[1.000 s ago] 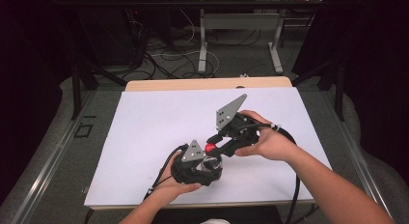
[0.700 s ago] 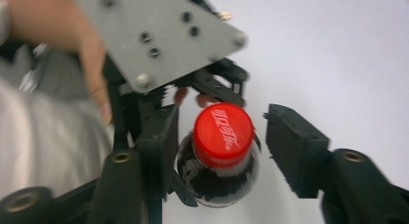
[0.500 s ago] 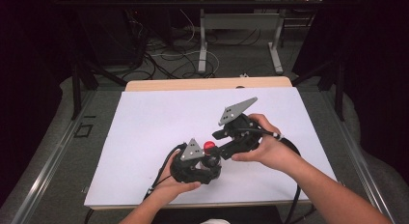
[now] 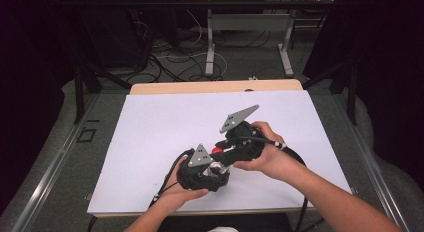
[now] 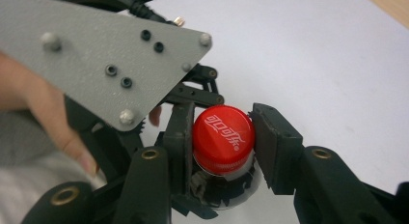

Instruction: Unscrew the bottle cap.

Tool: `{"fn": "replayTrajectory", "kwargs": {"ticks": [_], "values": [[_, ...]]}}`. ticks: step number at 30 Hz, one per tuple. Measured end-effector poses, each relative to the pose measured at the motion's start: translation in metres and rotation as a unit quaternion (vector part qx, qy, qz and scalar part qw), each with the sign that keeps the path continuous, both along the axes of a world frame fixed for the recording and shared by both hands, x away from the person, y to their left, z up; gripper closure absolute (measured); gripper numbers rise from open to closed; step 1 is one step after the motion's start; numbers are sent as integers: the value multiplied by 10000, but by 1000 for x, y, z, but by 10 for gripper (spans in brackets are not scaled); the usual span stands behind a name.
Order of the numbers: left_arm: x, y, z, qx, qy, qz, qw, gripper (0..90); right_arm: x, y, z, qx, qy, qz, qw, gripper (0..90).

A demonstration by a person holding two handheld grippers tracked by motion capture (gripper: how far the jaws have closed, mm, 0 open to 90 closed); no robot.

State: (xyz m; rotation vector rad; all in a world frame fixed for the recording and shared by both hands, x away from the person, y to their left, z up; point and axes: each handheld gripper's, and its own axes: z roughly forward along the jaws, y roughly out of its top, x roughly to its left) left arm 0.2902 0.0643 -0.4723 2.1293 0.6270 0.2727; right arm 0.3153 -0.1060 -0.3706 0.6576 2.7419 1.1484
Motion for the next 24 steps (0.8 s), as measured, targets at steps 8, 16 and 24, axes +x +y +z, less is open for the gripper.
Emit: {"fn": "replayTrajectory", "kwargs": {"ticks": [8, 16, 24], "values": [[-3, -4, 0, 33, 25, -227, 9997, 298, 31, -11, 1, -40, -58, 2215, 9751, 613], [-2, -2, 2, -70, 29, -77, 9999, 297, 17, -10, 5, 100, -222, 1560, 9875, 427], [1, 1, 3, 34, 96, -58, 9999, 297, -5, -8, 7, 40, -32, -48, 10000, 485]]}}
